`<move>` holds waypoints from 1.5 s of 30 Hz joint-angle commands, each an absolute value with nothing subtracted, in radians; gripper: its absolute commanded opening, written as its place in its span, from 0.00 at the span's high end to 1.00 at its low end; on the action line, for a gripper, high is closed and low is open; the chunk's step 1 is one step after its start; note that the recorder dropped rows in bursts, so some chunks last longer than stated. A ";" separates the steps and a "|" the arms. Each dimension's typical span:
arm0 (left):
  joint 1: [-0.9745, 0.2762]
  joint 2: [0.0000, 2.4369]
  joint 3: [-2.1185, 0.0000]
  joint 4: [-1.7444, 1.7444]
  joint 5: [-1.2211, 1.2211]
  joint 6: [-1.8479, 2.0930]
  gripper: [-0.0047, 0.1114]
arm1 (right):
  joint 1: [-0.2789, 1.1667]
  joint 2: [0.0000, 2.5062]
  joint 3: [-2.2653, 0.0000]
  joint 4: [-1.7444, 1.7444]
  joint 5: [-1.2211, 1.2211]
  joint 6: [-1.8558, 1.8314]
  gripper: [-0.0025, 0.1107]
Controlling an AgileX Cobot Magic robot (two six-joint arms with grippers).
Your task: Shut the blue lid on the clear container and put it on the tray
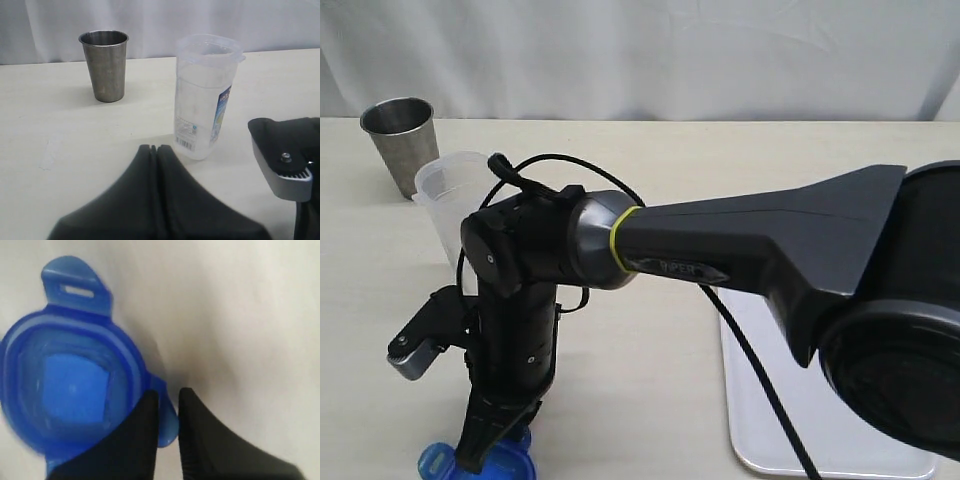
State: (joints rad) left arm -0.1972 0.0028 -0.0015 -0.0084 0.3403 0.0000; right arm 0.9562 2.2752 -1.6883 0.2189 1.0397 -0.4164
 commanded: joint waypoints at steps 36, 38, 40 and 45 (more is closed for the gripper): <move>-0.192 0.000 0.000 -0.009 0.331 0.000 0.96 | 0.954 1.869 -1.754 -0.868 1.041 0.290 0.94; -0.192 0.000 0.000 -0.009 0.331 0.000 0.96 | 0.954 1.871 -1.771 -0.883 0.943 0.323 0.94; -0.192 0.000 0.000 -0.009 0.331 0.000 0.96 | 0.954 1.878 -1.786 -0.883 0.853 0.331 0.94; -0.192 0.000 0.000 -0.009 0.331 0.000 0.96 | 0.954 1.933 -1.794 -0.883 0.612 0.200 0.94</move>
State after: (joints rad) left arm -0.1972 0.0028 -0.0015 -0.0084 0.3403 0.0000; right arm 0.9562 1.9015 -1.7905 -0.8716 0.7385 0.2696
